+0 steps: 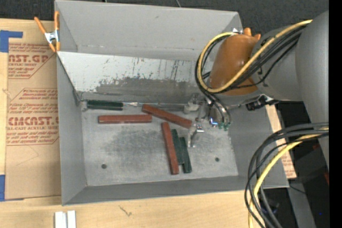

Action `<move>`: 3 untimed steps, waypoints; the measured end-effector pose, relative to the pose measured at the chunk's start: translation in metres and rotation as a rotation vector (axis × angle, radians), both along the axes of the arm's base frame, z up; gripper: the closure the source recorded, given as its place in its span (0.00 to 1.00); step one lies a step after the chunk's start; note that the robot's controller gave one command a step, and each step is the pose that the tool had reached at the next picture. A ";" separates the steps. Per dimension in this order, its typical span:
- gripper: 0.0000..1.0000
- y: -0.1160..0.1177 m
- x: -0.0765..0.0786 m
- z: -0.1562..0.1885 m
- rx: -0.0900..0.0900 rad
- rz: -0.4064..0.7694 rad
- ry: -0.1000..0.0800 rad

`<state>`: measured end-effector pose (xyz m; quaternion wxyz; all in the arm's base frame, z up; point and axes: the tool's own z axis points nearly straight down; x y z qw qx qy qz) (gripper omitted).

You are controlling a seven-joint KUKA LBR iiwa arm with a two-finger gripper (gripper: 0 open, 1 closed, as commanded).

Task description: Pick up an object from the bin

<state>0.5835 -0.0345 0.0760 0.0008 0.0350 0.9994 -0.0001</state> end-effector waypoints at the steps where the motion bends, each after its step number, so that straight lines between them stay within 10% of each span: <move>1: 1.00 0.038 0.005 0.002 -0.001 0.079 -0.023; 3: 1.00 0.027 -0.004 0.016 0.000 0.143 0.000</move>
Offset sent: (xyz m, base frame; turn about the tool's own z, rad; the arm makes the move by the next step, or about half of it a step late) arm 0.0000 0.0000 0.0000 0.0000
